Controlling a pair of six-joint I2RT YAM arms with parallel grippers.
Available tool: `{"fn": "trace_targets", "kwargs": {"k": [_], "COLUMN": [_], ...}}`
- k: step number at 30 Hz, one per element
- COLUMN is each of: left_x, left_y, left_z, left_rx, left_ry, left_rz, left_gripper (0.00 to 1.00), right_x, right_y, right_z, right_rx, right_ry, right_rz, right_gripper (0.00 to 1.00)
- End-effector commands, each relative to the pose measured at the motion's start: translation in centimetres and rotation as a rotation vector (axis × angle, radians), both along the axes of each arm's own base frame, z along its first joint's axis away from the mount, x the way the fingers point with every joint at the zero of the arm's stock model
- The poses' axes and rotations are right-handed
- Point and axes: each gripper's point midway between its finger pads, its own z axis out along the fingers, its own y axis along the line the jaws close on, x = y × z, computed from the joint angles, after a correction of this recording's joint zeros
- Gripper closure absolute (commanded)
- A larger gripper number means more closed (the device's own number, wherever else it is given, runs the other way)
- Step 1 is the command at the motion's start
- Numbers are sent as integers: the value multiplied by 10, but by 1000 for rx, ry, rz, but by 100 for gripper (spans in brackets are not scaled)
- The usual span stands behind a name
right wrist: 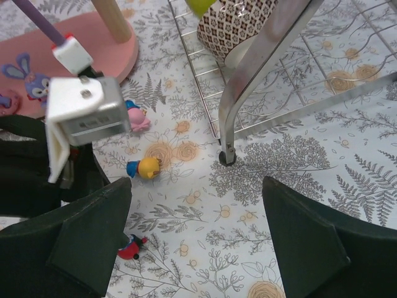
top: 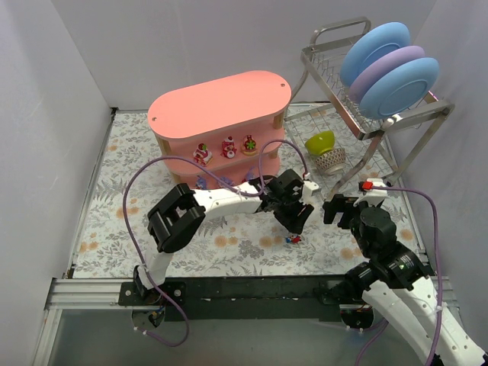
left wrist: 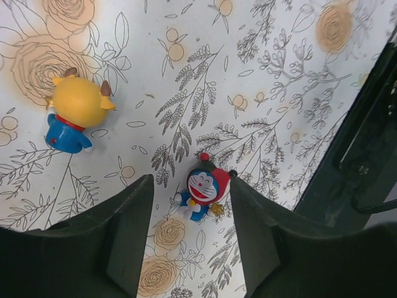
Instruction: Place and organize the plastic toys onto the shelf
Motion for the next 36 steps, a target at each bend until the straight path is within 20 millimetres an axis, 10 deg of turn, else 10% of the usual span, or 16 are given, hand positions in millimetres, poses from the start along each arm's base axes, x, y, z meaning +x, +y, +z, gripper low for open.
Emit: {"fn": "trace_targets", "kwargs": {"k": [1, 21, 36], "left_x": [-4, -24, -13], "left_y": [-7, -7, -7], "left_z": [6, -27, 7], "left_rx": [9, 146, 126], "left_ry": [-23, -36, -155], "left_rz": [-55, -89, 6], "left_gripper": [50, 55, 55], "right_x": [3, 4, 4], "right_y": [-6, -2, 3], "right_z": [24, 18, 16], "right_rx": [37, 28, 28], "right_ry": [-81, -74, -70], "right_rz": [-34, -12, 9], "right_gripper": [7, 7, 7]}}
